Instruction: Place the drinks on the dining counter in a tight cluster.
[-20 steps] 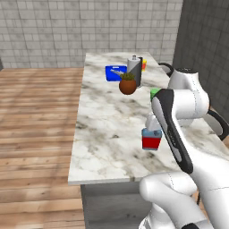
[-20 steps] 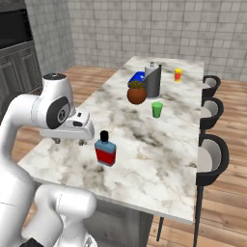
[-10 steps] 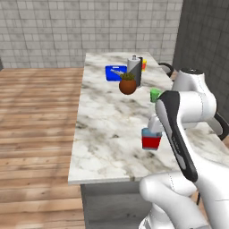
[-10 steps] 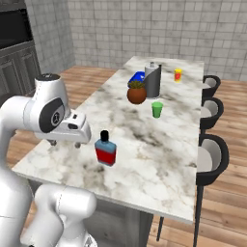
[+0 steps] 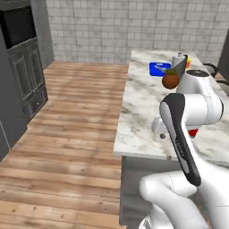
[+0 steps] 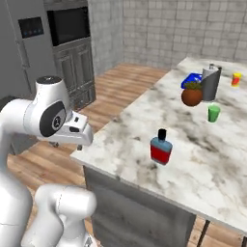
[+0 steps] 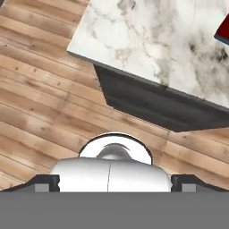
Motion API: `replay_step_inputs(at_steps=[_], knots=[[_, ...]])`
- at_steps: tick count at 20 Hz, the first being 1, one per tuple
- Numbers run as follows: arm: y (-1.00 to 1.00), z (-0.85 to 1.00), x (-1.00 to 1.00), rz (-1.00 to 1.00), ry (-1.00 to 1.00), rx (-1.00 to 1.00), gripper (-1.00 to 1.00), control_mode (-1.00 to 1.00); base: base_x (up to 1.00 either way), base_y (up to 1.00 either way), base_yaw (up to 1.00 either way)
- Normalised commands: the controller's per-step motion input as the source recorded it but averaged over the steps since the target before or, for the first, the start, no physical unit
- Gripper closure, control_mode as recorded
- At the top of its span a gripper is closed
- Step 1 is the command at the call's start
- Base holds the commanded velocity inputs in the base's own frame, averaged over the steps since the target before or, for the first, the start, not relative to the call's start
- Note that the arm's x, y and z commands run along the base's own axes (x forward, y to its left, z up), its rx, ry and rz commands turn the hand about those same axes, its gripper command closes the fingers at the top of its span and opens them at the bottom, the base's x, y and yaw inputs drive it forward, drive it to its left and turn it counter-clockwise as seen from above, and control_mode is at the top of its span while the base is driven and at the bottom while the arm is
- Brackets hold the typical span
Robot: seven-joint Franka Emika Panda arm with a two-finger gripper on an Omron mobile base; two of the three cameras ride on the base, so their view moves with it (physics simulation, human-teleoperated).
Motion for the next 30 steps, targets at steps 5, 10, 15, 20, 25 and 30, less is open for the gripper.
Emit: replay_step_inputs(at_steps=[5, 10, 15, 20, 25, 30], knots=[[0.00, 0.00, 0.00, 0.00, 0.00, 0.00, -1.00, 1.00, 0.00, 0.65, 0.92], [0.00, 0.00, 0.00, 0.00, 0.00, 0.00, -1.00, 1.00, 0.34, 0.50, 0.86], [0.00, 0.00, 0.00, 0.00, 0.00, 0.00, -1.00, 1.00, 1.00, 0.36, 0.66], [0.00, 0.00, 0.00, 0.00, 0.00, 0.00, -1.00, 1.00, 0.87, 0.32, 0.77], [0.00, 0.00, 0.00, 0.00, 0.00, 0.00, -1.00, 1.00, 0.98, 0.12, 0.69], [0.00, 0.00, 0.00, 0.00, 0.00, 0.00, -1.00, 1.00, 1.00, 0.30, 0.27]])
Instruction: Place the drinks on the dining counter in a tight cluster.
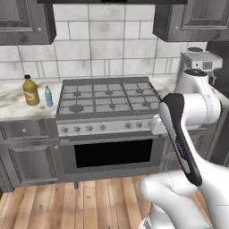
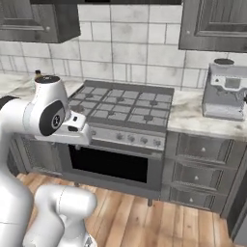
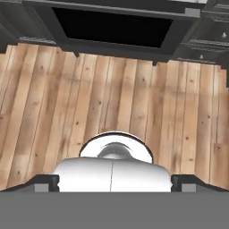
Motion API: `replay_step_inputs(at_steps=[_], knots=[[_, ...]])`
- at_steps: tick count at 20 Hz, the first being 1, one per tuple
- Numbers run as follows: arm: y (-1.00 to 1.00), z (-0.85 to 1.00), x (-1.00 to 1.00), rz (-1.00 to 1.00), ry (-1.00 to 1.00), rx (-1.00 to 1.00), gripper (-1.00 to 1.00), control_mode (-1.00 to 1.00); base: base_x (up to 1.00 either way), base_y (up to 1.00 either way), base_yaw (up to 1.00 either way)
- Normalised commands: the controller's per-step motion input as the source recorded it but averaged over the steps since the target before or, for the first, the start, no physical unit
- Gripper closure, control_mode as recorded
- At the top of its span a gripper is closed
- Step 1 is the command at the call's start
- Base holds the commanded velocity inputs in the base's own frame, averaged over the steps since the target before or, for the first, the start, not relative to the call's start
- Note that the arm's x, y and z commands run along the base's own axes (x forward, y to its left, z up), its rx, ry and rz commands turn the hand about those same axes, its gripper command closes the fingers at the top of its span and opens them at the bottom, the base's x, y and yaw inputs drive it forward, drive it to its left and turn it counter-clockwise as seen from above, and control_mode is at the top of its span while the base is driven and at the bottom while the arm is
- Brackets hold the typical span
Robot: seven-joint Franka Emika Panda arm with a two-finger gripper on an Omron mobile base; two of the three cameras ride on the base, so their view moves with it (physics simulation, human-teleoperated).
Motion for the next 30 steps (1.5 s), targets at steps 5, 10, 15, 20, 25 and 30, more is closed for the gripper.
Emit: replay_step_inputs(at_steps=[5, 10, 15, 20, 25, 30], knots=[[0.00, 0.00, 0.00, 0.00, 0.00, 0.00, -1.00, 1.00, 1.00, 0.74, -0.03], [0.00, 0.00, 0.00, 0.00, 0.00, 0.00, -1.00, 1.00, 1.00, 1.00, -0.15], [0.00, 0.00, 0.00, 0.00, 0.00, 0.00, -1.00, 1.00, 1.00, 1.00, -0.16], [0.00, 0.00, 0.00, 0.00, 0.00, 0.00, -1.00, 1.00, 1.00, 0.93, -0.12], [0.00, 0.00, 0.00, 0.00, 0.00, 0.00, -1.00, 1.00, 0.35, 0.43, -0.11], [0.00, 0.00, 0.00, 0.00, 0.00, 0.00, -1.00, 1.00, 0.00, 0.00, 0.00]])
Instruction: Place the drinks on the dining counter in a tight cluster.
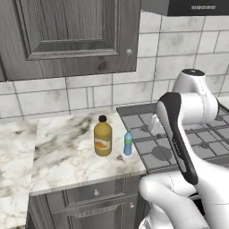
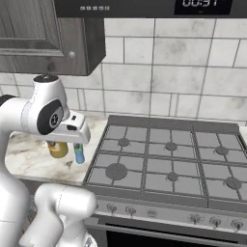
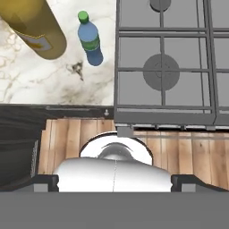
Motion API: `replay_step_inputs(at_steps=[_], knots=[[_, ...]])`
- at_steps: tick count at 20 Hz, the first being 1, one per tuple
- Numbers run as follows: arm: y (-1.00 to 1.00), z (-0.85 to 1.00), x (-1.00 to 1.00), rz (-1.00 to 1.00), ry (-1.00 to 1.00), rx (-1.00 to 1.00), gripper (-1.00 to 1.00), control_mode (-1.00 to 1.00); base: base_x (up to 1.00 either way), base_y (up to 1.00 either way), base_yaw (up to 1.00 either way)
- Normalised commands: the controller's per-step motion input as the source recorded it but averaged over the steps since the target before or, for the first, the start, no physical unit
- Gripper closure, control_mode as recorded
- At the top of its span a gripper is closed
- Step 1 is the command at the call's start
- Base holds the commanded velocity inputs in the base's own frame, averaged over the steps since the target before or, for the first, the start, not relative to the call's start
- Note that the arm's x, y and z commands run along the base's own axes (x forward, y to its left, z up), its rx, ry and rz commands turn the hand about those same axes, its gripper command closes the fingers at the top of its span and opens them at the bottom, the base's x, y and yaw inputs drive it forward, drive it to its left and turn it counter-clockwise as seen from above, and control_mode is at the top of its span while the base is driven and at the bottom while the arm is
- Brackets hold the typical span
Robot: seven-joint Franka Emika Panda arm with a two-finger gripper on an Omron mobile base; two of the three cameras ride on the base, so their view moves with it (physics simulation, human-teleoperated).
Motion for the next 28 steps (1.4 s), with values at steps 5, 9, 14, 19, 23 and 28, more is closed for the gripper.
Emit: replay_step_inputs(at_steps=[5, 9, 14, 19, 23, 28], knots=[[0.00, 0.00, 0.00, 0.00, 0.00, 0.00, -1.00, 1.00, 0.00, 0.06, 0.00], [0.65, 0.00, 0.18, 0.00, 0.00, -0.02, -1.00, -1.00, 0.00, 0.09, 0.00], [0.96, 0.00, 0.45, 0.08, -0.03, 0.00, -1.00, -1.00, 0.00, 0.00, 0.00], [0.92, 0.20, 0.57, 0.29, -0.09, 0.11, -1.00, -1.00, 0.00, 0.00, 0.00], [0.71, 0.20, 0.53, 0.26, -0.04, 0.14, -1.00, -1.00, 0.00, 0.00, 0.00], [0.18, -0.01, 0.38, 0.09, 0.00, 0.00, -1.00, -1.00, 0.00, 0.00, 0.00]])
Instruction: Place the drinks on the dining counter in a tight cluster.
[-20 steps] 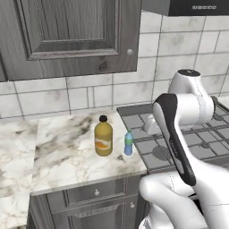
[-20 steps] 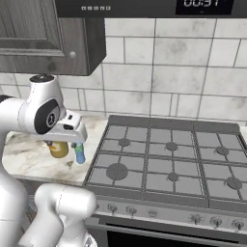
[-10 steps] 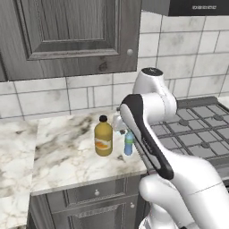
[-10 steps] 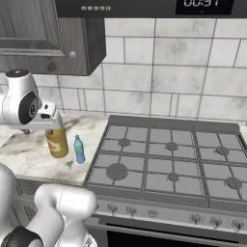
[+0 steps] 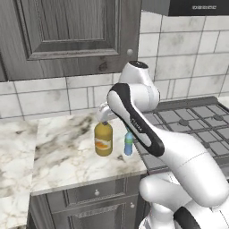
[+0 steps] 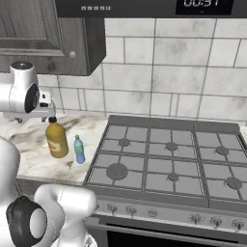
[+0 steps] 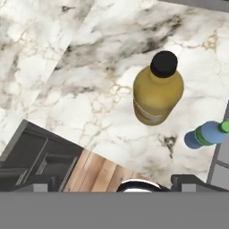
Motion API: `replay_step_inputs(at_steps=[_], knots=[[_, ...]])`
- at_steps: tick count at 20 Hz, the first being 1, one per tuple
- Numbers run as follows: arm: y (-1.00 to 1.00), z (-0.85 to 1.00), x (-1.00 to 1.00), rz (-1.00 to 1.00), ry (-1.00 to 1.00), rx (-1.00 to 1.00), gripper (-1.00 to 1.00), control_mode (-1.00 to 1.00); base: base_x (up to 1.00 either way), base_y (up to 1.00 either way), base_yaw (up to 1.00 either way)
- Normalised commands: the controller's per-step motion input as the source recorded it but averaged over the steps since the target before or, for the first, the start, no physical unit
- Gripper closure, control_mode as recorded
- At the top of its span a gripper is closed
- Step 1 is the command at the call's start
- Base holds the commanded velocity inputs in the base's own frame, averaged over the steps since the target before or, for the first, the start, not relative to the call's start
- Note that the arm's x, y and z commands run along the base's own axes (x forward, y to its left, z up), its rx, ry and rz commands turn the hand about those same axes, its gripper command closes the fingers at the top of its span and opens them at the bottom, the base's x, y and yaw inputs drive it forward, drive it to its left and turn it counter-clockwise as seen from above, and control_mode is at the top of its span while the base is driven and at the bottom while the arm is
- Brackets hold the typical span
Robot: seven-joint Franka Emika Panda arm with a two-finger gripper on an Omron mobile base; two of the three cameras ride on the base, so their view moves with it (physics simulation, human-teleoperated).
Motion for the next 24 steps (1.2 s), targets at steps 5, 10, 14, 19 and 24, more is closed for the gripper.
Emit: replay_step_inputs(at_steps=[5, 10, 14, 19, 24], knots=[[0.00, -0.02, 0.13, -0.04, 0.02, -0.12, -1.00, -1.00, 0.00, 0.00, 0.00], [0.00, -0.04, 0.14, -0.04, 0.05, -0.10, -1.00, -1.00, 0.00, 0.00, 0.00], [-0.02, -0.31, 0.18, -0.01, 0.07, 0.00, -1.00, -1.00, 0.00, 0.00, 0.00], [0.00, -0.31, 0.31, 0.00, 0.16, 0.00, -1.00, -1.00, 0.00, 0.00, 0.00], [0.00, -0.12, 0.41, 0.00, 0.13, 0.00, -1.00, -1.00, 0.00, 0.00, 0.00]])
